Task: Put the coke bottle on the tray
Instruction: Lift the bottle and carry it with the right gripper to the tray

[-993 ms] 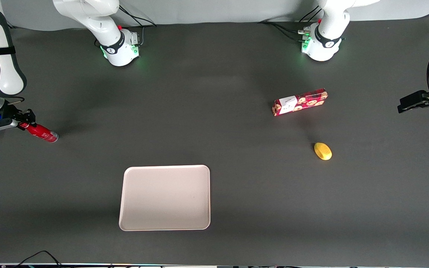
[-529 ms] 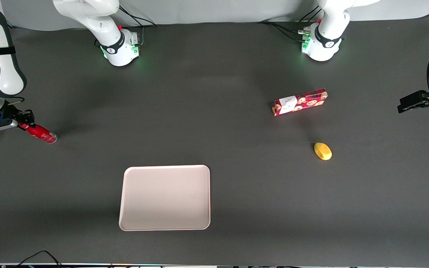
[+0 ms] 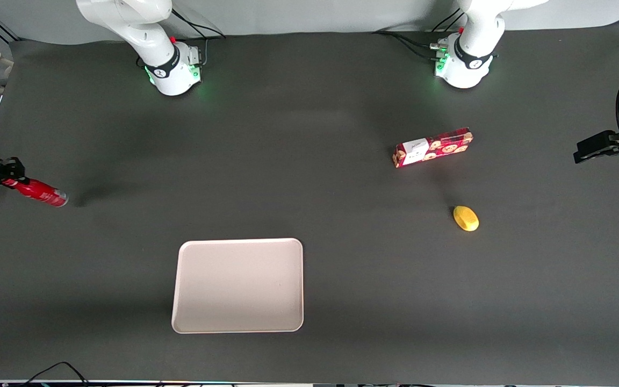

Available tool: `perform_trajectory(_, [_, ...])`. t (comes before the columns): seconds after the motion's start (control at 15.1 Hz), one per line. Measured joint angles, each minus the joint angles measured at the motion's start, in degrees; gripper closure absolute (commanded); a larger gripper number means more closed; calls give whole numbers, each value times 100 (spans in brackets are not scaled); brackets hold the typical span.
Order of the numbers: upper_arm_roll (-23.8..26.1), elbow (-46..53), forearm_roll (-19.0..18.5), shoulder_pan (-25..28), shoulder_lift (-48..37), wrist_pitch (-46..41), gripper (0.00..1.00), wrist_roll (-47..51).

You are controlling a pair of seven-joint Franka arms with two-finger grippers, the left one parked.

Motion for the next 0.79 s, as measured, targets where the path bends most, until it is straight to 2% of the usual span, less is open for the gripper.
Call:
perform_trajectory(0.4, [302, 1959, -3, 95, 188, -1727, 100, 692])
perform_trajectory(0.66, [668, 4004, -10, 198, 978, -3570, 100, 1434])
perform_trajectory(0.79, [786, 4958, -9, 313, 1466, -4185, 100, 1956])
